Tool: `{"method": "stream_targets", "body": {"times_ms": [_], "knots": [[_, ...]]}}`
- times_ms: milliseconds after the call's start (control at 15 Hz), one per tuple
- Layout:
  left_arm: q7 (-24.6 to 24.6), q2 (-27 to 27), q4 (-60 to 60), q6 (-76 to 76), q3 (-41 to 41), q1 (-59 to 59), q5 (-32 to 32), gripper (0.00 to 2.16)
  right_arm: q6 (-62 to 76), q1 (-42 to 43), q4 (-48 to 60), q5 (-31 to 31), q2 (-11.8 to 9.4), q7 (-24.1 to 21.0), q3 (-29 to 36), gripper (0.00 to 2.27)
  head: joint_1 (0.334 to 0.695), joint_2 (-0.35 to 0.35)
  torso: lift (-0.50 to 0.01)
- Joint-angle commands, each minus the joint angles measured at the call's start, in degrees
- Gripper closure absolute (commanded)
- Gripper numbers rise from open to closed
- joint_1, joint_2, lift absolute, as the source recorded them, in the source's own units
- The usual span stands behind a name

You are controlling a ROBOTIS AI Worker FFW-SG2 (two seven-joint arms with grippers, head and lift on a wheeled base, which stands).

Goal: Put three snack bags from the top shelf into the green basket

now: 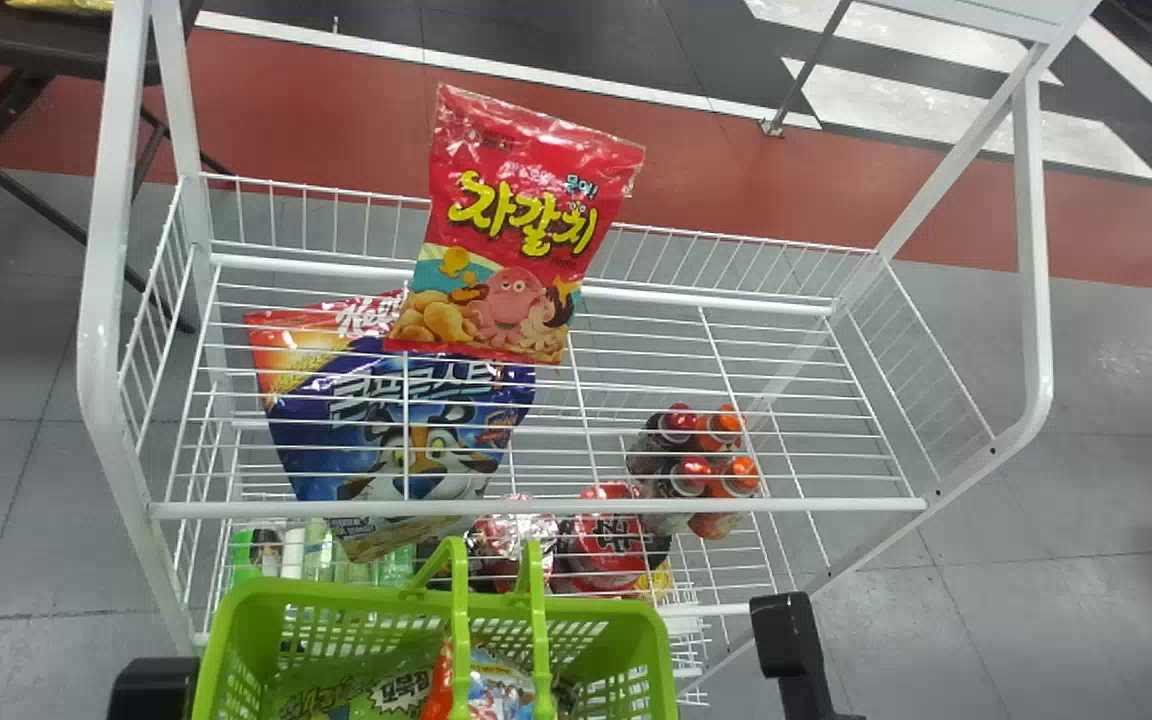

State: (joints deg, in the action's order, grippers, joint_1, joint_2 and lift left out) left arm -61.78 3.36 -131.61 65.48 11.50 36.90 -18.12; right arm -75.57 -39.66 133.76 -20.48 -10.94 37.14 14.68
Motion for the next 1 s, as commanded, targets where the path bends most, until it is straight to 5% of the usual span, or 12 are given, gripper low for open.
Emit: {"method": "stream_targets", "body": {"times_ms": [0,67,467,800,933], "knots": [[-0.3,0.1,0.0,-0.1,-0.2,0.2,-0.1,1.6,-1.2,-0.1,1.1,0.0,0.0,0.2,3.2,0.53,0.695,-0.35,-0.047],[-0.4,0.0,0.0,-0.3,-0.2,0.2,-0.1,1.6,-2.6,-0.2,2.5,-0.9,0.0,0.4,5.2,0.0,0.695,-0.35,-0.047],[-0.4,-0.3,0.3,-1.0,-0.2,0.2,-0.1,1.6,-3.8,-0.2,9.7,-7.8,0.4,4.6,11.7,0.05,0.695,-0.35,-0.047],[-0.3,-0.4,0.7,-1.5,-0.1,0.2,0.0,1.6,30.3,-1.8,8.2,-5.2,2.6,1.9,8.5,0.13,0.695,-0.35,-0.047],[-0.2,-0.5,0.8,-1.5,0.1,0.3,0.1,1.6,48.5,-3.8,6.4,2.1,3.3,-2.8,2.8,0.13,0.695,-0.35,-0.047]]}}
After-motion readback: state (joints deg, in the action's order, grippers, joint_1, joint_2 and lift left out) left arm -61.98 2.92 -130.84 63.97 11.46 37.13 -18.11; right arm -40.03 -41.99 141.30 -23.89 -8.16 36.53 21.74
